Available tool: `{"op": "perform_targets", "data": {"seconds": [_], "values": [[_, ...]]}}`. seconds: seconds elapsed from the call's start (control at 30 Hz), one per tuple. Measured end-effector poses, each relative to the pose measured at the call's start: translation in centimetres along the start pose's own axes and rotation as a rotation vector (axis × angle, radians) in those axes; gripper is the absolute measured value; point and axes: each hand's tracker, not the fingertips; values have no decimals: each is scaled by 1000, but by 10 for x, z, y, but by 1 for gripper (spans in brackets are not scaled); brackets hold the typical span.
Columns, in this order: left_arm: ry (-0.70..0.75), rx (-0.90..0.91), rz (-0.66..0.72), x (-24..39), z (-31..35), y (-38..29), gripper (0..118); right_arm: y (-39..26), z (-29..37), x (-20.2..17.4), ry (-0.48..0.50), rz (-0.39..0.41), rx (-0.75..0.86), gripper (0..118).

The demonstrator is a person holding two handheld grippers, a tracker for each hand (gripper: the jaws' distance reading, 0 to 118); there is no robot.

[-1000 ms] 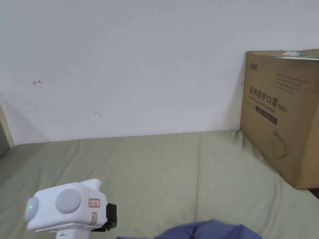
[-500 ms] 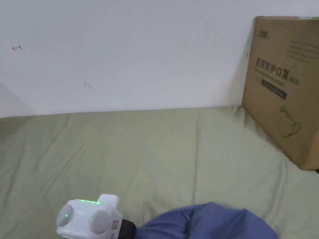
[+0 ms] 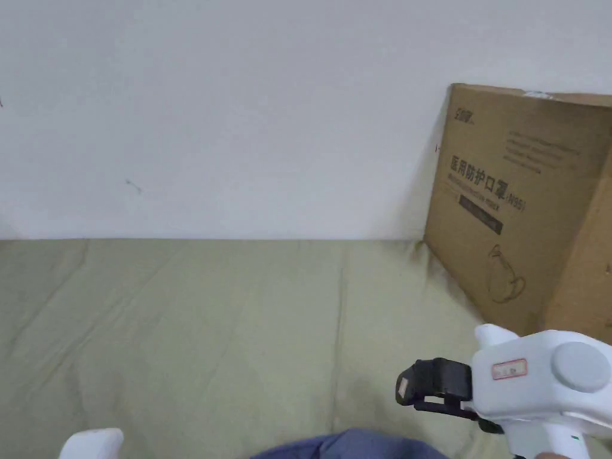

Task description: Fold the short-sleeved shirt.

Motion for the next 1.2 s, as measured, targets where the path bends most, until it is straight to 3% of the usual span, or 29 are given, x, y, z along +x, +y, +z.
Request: {"op": "perform_targets", "data": {"seconds": [0.07,0.13,0.2,0.23,0.27,0.33,0.37,0.6,0.67,0.73,0.9,1.0,1.2], "values": [[3,-12,-1,-1,3,-5,4,17,-42,18,-123,-91,-111,118],[11,-26,-11,-2,2,-8,4,20,-73,31,-241,-90,-175,117],[15,-37,-25,-6,1,-10,4,16,-92,32,-275,-35,-269,106],[20,-47,-33,-8,0,-10,4,12,-98,31,-270,4,-324,94],[25,-54,-36,-9,-2,-9,4,8,-99,27,-258,43,-350,65],[26,-67,-23,-13,-2,-9,4,-3,-91,10,-222,113,-359,19],[19,-74,-16,-14,-2,-9,4,-7,-85,6,-212,134,-339,13],[32,-18,1,-19,40,15,4,-5,7,-25,-188,177,-134,11],[31,50,13,-19,69,30,4,-5,52,-32,-134,179,-58,10],[20,94,-1,-17,99,51,4,-2,96,-45,-75,253,11,10],[18,201,-113,10,162,106,4,7,174,-79,-91,268,137,10],[52,267,-172,30,194,147,4,20,214,-105,-93,319,221,10],[91,393,-205,60,242,234,4,61,271,-146,-108,331,359,10]]}}
